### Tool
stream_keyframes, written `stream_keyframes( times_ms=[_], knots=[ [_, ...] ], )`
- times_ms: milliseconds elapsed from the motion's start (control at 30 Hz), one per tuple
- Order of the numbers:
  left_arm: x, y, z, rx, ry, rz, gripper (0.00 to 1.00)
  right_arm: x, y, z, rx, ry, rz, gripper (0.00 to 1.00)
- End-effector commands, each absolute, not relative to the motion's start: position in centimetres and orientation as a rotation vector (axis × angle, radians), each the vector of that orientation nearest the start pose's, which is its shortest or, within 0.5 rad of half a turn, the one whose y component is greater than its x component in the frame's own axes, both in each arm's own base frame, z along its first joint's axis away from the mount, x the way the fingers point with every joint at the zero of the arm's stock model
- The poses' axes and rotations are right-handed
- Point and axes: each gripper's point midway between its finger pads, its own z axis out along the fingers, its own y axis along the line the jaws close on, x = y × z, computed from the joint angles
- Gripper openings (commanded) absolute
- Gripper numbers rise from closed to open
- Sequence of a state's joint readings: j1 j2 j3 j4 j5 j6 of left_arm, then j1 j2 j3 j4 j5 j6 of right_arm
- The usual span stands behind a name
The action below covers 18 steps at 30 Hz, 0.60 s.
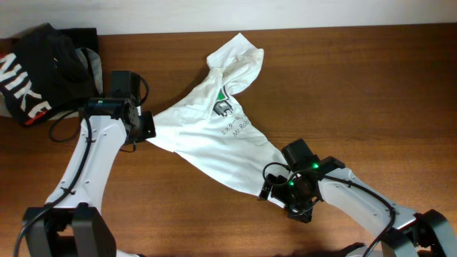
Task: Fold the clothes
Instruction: 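Grasp the lower right corner of the T-shirt with the right gripper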
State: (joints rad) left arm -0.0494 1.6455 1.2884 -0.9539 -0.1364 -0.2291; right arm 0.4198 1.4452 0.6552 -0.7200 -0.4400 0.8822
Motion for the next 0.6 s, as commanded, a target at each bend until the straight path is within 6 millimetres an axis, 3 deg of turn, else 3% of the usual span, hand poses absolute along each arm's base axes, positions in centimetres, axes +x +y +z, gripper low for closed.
stream_keyframes(
  times_ms=[0,100,200,267,300,433,567],
  knots=[
    [35.8,0.4,12.3,-0.295,2.810,0.117,0.00,16.7,15.5,1.3,0.718,3.216,0.642,0.98],
    [35.8,0.4,12.3,-0.295,2.810,0.117,0.00,17.0,15.5,1.5,0.701,3.209,0.639,0.82],
    [35.8,0.4,12.3,-0.295,2.810,0.117,0.00,17.6,15.4,1.6,0.681,3.192,0.621,0.60],
    [35.8,0.4,12.3,-0.295,2.810,0.117,0.00,17.9,15.2,1.8,0.670,3.188,0.618,0.60],
    [35.8,0.4,12.3,-0.295,2.810,0.118,0.00,18.2,14.7,1.8,0.665,3.183,0.614,0.68],
    [35.8,0.4,12.3,-0.294,2.810,0.118,0.00,19.4,10.0,1.5,0.719,3.151,0.535,0.82],
    [35.8,0.4,12.3,-0.294,2.811,0.117,0.00,19.5,9.5,1.5,0.687,3.149,0.541,0.88]
  ],
)
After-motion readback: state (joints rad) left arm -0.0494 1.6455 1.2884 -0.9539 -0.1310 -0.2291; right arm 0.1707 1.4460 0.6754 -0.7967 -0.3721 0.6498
